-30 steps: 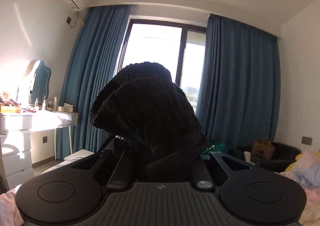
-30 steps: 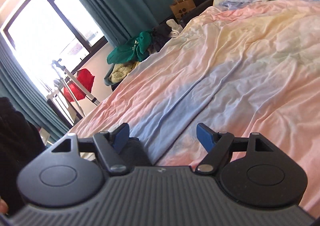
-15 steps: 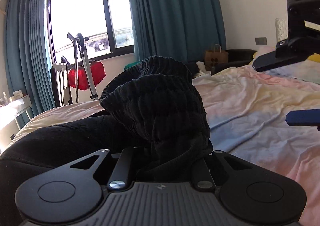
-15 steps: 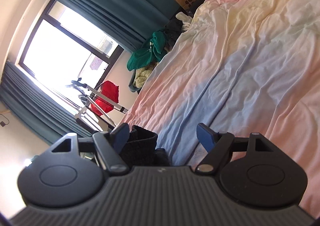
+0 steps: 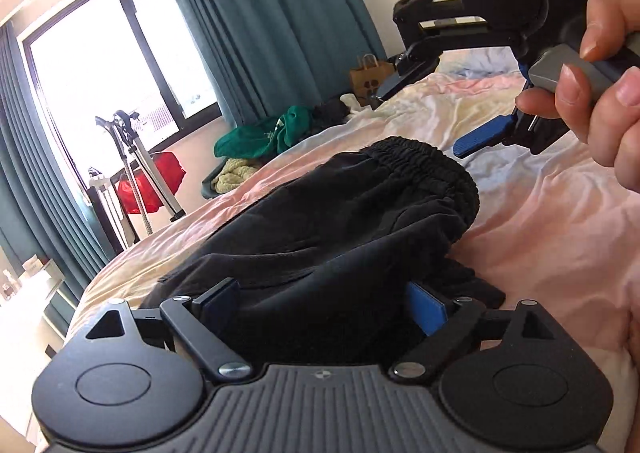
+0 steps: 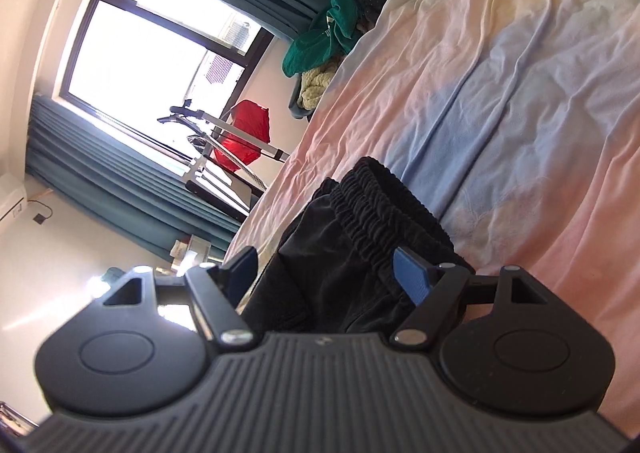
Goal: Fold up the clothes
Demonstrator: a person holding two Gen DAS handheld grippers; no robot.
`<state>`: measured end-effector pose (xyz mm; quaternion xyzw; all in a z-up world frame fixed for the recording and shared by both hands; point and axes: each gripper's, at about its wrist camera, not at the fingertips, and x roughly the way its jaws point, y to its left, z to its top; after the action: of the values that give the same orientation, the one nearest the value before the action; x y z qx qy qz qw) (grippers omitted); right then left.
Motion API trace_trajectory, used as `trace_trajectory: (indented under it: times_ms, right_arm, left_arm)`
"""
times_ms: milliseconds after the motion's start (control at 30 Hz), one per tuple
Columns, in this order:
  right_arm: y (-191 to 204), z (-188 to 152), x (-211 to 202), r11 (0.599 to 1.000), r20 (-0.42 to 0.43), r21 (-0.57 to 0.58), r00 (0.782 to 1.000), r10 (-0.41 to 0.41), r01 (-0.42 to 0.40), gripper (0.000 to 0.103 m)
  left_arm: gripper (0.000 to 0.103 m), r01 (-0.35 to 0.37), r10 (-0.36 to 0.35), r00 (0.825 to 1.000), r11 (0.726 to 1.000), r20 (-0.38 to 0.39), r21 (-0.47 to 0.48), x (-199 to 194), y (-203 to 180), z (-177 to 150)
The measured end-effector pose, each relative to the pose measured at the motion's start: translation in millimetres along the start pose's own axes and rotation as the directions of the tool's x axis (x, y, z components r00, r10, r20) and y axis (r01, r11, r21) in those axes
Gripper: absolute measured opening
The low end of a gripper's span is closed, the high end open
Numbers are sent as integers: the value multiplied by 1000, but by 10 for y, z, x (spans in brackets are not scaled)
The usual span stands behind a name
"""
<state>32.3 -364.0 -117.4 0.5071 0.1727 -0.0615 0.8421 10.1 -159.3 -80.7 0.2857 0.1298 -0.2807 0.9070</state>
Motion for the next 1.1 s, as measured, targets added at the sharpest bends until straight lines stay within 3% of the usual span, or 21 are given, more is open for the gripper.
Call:
trace_trajectory:
  times_ms: [100, 233, 333, 400, 567, 767, 867, 967, 1100]
  right_arm:
    - [58, -48, 29, 999, -16, -33, 1000, -21, 20, 78]
    - [283, -183, 147, 989, -42, -145, 999, -10, 3, 78]
    - [527, -379, 298, 949, -77, -315, 996, -47, 20, 77]
    - [581, -505, 434, 923, -106, -381, 989, -100, 52, 77]
    - [431, -756, 787, 914, -205, -387, 955, -214, 121, 77]
    - [587, -992, 852, 835, -146, -518, 942, -301, 186, 83]
    - [682, -839, 672, 869, -137, -473, 962, -238, 148, 82]
    - [780, -519, 507, 901, -46, -416, 987, -153, 120, 82]
    - [825, -20, 660, 852, 69, -464, 969, -239, 243, 81]
  left_arm:
    - [96, -28, 28, 1000, 999, -13, -33, -103, 351, -172]
    - [96, -17, 7, 997, 989, -73, -146, -46, 802, -314]
    - [96, 32, -65, 992, 960, -110, -279, 63, 1052, -427]
    - [98, 29, -73, 989, 949, -130, -315, 82, 1118, -535]
    - [101, 41, -90, 983, 957, -159, -287, 146, 1106, -665]
    - [101, 43, -96, 985, 942, -143, -332, 71, 1107, -677]
    - [101, 45, -101, 985, 934, -141, -354, -4, 1083, -691]
    - [101, 32, -104, 980, 924, -169, -380, -35, 1093, -669]
    - [101, 35, -117, 978, 909, -174, -415, -47, 1172, -661]
